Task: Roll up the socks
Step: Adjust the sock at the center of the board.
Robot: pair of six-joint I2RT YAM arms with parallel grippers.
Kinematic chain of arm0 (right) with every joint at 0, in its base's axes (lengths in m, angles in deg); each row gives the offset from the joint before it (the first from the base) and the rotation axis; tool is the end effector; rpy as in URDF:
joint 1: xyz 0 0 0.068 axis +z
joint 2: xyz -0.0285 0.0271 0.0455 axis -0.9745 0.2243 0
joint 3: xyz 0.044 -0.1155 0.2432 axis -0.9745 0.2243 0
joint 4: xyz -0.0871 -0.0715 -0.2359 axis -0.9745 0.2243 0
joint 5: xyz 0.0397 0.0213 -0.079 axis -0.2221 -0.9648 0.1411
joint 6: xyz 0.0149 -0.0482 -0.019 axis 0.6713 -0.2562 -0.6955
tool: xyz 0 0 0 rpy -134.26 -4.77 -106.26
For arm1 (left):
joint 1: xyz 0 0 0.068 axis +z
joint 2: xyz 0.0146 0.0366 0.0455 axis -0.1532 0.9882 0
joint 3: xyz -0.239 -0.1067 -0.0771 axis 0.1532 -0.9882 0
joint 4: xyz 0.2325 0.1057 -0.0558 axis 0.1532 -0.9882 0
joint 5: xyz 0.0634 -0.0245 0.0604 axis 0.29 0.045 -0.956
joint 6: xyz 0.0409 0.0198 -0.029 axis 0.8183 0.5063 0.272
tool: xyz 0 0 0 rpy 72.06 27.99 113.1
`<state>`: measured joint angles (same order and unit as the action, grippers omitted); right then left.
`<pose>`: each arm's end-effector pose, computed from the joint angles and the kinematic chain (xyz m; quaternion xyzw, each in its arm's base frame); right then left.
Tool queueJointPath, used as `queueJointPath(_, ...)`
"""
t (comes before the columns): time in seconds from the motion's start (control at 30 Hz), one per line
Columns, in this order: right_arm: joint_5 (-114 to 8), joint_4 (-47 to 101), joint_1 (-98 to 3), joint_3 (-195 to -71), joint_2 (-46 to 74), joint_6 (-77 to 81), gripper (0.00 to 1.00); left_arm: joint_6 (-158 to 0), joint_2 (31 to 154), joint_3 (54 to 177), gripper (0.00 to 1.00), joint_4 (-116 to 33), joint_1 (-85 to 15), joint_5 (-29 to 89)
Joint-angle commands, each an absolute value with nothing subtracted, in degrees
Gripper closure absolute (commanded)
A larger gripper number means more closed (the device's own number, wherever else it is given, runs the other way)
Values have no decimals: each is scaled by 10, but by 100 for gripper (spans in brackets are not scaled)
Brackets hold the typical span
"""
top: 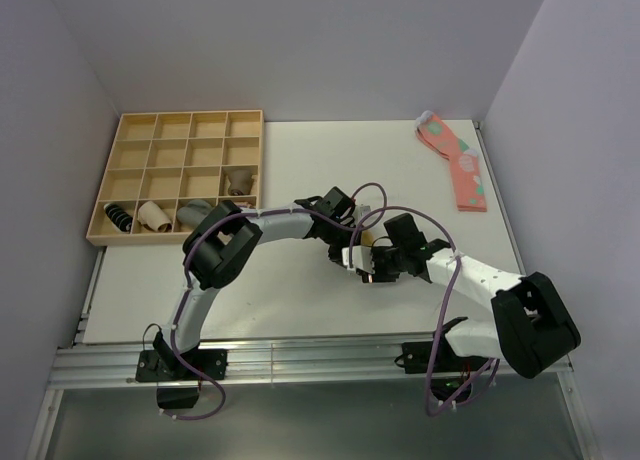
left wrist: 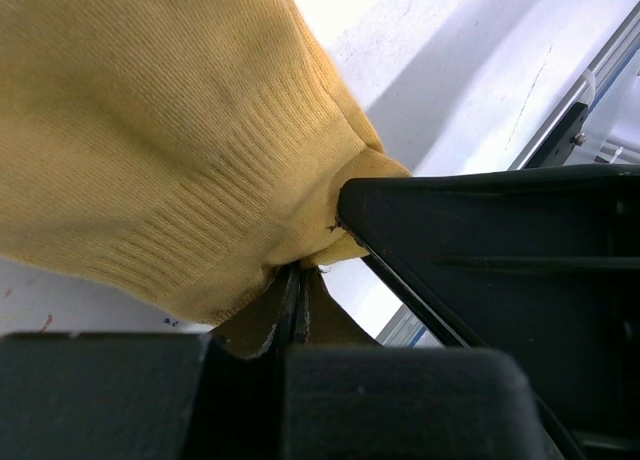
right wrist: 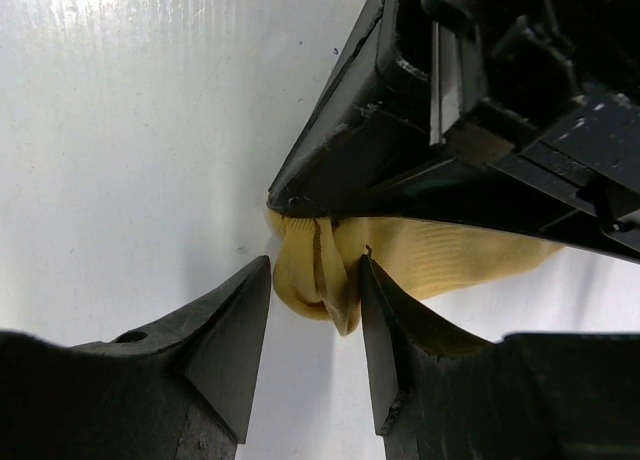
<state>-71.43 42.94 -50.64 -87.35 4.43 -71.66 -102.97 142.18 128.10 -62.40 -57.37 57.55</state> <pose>0.1861 0.1098 0.1563 -0.7241 0.5976 0.1106 0.3261 0.2820 -0.3507 0.1266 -0.1836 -0.9036 0.3868 0.0108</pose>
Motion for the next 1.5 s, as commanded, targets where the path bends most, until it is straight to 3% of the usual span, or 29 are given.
queueJointPath(0.0,-713,436,-504,-888,44,-722,51,-1013,1441,1287,100,-644,-573,550)
queueJointPath(0.73,-705,402,-504,-880,43,-682,50,-1016,1445,1290,100,-643,-572,555)
queueJointPath(1.47,-710,426,-522,-945,98,-616,93,-1052,1413,1254,97,-604,-571,547)
